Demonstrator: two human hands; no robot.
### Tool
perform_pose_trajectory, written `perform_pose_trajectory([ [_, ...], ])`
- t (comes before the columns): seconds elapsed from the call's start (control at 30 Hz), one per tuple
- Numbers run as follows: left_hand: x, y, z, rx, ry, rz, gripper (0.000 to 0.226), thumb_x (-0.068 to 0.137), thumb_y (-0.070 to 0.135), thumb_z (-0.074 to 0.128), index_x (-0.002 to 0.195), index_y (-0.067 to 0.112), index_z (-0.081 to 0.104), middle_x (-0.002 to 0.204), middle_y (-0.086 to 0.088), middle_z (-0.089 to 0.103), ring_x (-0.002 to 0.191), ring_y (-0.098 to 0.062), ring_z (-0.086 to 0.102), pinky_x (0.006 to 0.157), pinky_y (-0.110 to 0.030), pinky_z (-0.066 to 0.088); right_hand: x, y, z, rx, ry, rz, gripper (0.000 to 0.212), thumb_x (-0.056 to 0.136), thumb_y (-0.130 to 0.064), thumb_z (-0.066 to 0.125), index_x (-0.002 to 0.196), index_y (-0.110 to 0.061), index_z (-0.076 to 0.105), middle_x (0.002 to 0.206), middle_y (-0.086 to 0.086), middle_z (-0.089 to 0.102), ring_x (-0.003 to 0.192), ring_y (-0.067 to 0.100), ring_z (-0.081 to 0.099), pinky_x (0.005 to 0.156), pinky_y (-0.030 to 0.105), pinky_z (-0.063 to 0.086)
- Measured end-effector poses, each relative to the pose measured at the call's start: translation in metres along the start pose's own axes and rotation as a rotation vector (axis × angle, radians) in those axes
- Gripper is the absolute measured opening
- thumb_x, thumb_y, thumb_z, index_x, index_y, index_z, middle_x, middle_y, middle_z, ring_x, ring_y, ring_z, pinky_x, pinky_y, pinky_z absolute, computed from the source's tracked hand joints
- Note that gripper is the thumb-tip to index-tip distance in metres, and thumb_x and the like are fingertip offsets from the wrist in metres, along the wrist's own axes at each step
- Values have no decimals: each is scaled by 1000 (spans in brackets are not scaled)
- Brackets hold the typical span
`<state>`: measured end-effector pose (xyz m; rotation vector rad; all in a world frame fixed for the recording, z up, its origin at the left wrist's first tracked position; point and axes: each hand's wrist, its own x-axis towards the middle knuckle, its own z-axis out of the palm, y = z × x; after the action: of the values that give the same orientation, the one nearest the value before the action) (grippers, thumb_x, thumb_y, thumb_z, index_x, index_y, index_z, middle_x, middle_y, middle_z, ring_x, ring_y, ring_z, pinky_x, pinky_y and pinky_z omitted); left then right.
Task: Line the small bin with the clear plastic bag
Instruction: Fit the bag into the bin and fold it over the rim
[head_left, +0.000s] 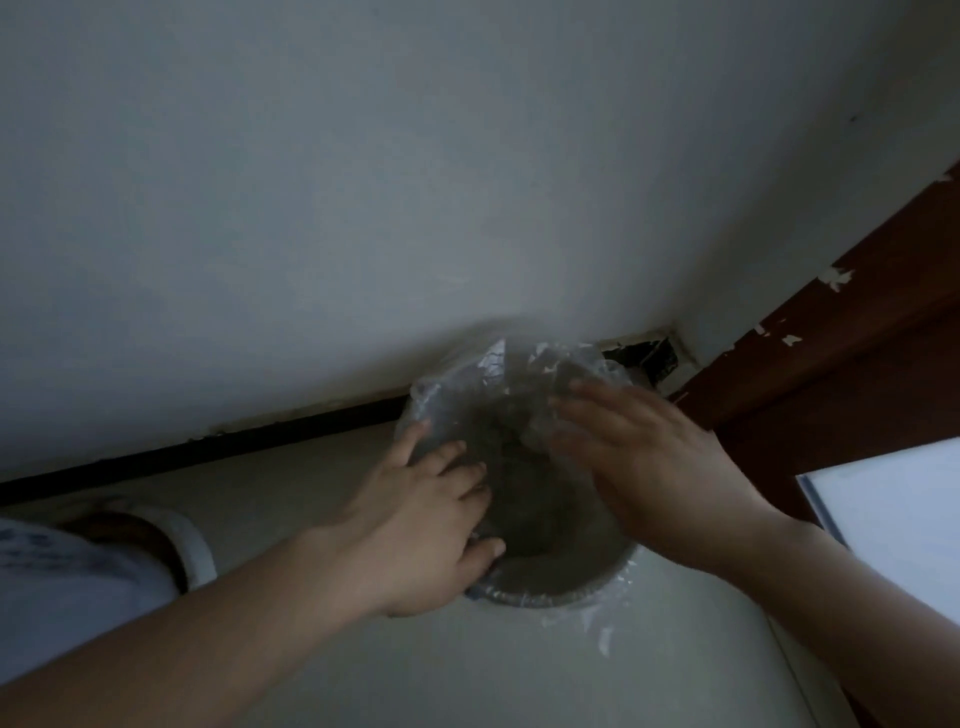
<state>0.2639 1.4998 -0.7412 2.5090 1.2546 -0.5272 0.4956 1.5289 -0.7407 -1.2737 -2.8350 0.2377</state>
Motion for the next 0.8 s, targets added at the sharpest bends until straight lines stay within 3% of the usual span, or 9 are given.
perform_pose_trajectory([
  [0.07, -5, 2, -2, 41, 19, 34, 62, 94, 57, 19, 139, 23, 44, 147, 3, 44, 143, -20, 20, 114, -47, -11, 12, -13, 8, -154, -294, -56, 54, 91, -27, 49, 144, -22, 36, 158, 5, 25, 146, 26, 15, 114, 41, -2],
  [0.2, -5, -1, 3, 125, -70, 62, 66, 93, 60, 13, 124, 25, 61, 128, -2, 61, 136, -26, 33, 115, -53, -6, 27, -22, 24, -438, -703, 45, 70, 90, -53, 47, 147, -19, 25, 159, 9, 19, 146, 30, 7, 119, 50, -3],
  [0.37, -7, -2, 4, 163, -105, 20, 70, 92, 63, 12, 113, 25, 67, 111, -8, 69, 123, -30, 45, 116, -51, -4, 32, -18, 26, -591, -936, 161, 79, 89, -62, 35, 150, -21, 8, 161, 5, 8, 147, 26, -4, 119, 50, -3],
  [0.43, -7, -1, 5, 189, -117, 16, 73, 90, 65, 10, 118, 24, 63, 114, -9, 68, 123, -30, 45, 116, -51, -3, 33, -22, 20, -556, -913, 141, 74, 91, -58, 38, 150, -20, 15, 160, 7, 15, 147, 28, 2, 119, 51, -1],
  [0.53, -3, -2, 3, 89, 11, 16, 69, 89, 66, 17, 124, 22, 56, 128, -9, 60, 128, -28, 43, 117, -48, 3, 21, -27, 5, -307, -573, 4, 52, 94, -47, 41, 140, -23, 42, 150, 6, 37, 143, 30, 19, 117, 55, 3],
  [0.6, 3, -2, 1, 51, 136, 11, 63, 91, 61, 20, 129, 23, 52, 149, -8, 41, 139, -25, 29, 118, -46, 4, 3, -35, -1, -56, -439, -108, 45, 97, -44, 33, 134, -25, 49, 146, 2, 45, 142, 25, 24, 117, 48, 5],
  [0.7, 20, -4, 0, 147, 130, -56, 65, 92, 59, 19, 144, 23, 36, 159, -10, 18, 146, -25, 8, 118, -47, -6, -29, -48, -2, 226, -448, -122, 51, 95, -56, 28, 139, -33, 38, 145, -4, 46, 138, 15, 31, 116, 36, 12],
  [0.8, 31, -12, -1, 273, 19, -165, 78, 87, 67, 22, 150, 21, 16, 161, -12, -2, 147, -26, -8, 113, -50, -16, -46, -49, 1, 209, -418, -125, 60, 91, -65, 31, 144, -37, 25, 150, -7, 39, 140, 12, 26, 116, 31, 8],
])
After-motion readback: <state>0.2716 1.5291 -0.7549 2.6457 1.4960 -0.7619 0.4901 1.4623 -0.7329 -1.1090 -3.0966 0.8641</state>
